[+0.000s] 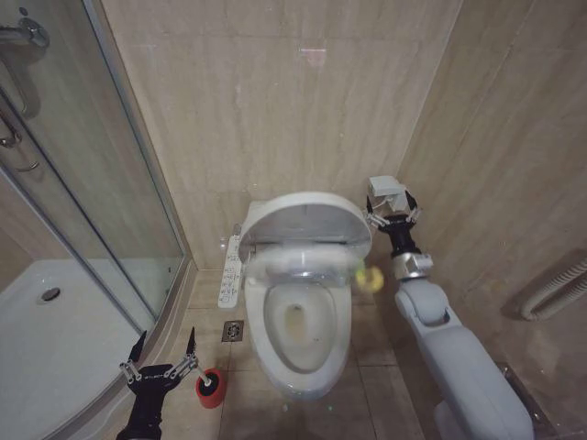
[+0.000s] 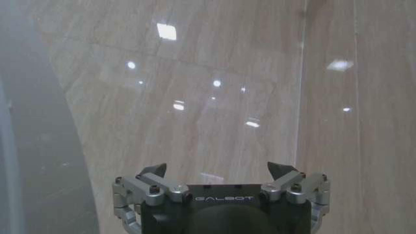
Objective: Open the toilet lid, clean the toilet bowl with a toilet brush, close the toilet lid, and flush.
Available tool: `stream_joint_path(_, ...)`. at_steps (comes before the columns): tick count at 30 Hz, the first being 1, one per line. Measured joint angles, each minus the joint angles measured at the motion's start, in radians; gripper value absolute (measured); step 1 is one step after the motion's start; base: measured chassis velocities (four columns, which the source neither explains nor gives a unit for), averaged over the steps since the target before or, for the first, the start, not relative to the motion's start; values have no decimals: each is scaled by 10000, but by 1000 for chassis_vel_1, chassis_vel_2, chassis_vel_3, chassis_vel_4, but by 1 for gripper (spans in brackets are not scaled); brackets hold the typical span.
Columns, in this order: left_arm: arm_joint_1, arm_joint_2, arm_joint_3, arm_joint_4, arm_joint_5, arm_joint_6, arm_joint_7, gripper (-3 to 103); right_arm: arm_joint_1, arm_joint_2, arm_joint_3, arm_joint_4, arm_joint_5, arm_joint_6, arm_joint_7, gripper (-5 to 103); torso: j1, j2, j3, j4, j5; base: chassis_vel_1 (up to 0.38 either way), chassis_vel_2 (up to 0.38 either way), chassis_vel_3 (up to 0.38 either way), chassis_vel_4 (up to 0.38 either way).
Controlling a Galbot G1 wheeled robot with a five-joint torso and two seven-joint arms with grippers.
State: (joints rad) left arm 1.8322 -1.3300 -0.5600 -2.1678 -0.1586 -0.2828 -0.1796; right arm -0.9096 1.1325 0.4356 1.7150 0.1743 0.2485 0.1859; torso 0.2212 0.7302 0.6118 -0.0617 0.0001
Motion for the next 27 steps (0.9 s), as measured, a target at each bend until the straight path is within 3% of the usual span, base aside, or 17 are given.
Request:
stream_joint_path(15,0,0,-1,0,0,0,0,100,-2519,269,520,1716,-58,138,175,100,1,0,0,0,-1,0,0,0,0)
stream_joint_path(27,0,0,-1,-1,0,0,0,100,-4216,1072,527,2370,-843,334,416,100,0,-1,0,0,-2,0,0,0,0)
